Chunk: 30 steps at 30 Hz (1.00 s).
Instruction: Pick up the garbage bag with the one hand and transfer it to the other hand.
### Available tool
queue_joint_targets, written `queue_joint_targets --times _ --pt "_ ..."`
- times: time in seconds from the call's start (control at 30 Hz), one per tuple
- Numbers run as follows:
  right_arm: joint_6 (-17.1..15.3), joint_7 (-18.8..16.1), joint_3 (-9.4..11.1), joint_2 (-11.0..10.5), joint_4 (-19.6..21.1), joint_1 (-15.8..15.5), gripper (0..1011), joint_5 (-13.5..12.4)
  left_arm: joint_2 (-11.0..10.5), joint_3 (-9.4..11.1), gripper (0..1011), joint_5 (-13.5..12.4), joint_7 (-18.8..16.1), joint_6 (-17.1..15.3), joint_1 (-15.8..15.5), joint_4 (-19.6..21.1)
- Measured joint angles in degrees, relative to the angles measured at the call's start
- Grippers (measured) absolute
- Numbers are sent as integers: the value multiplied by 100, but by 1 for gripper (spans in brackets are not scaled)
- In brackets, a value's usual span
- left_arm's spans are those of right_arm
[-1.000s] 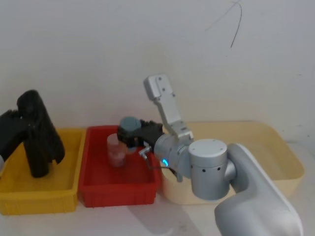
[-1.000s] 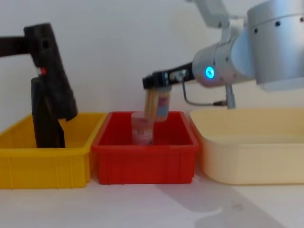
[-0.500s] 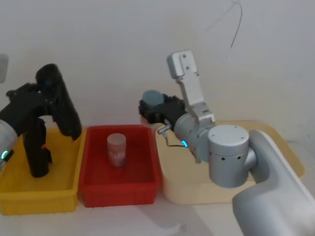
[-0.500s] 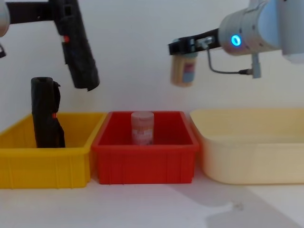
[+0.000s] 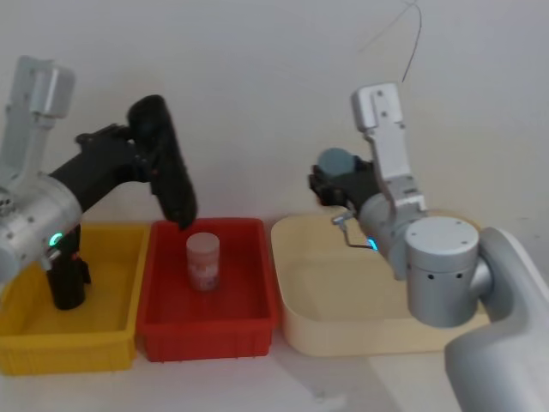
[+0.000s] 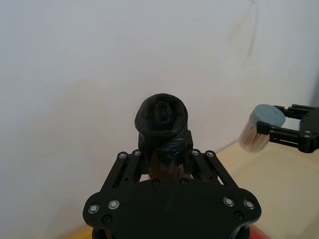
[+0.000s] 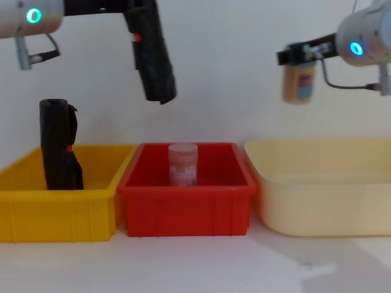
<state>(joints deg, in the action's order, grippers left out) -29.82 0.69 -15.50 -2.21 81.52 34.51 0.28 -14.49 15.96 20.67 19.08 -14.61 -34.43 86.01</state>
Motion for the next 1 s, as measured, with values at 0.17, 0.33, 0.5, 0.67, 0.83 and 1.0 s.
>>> queue_joint_targets --times 0.17,0.33,0.5,0.67,0.83,1.0 --pt "-77 186 169 -82 61 -94 661 86 92 186 345 34 240 62 -292 -352" --pt "-166 403 374 -161 109 -208 661 174 198 351 345 57 477 137 -580 -728" --pt "-235 512 510 -207 139 -297 661 219 303 521 345 74 684 209 -871 -1117" --pt "-321 553 623 -244 180 -410 661 240 386 691 345 72 838 241 -1109 -1462" --pt "-357 552 663 -255 203 -475 661 245 426 780 345 66 900 251 -1217 -1650" --pt "-383 545 697 -257 223 -529 696 249 466 869 345 59 957 265 -1326 -1838"
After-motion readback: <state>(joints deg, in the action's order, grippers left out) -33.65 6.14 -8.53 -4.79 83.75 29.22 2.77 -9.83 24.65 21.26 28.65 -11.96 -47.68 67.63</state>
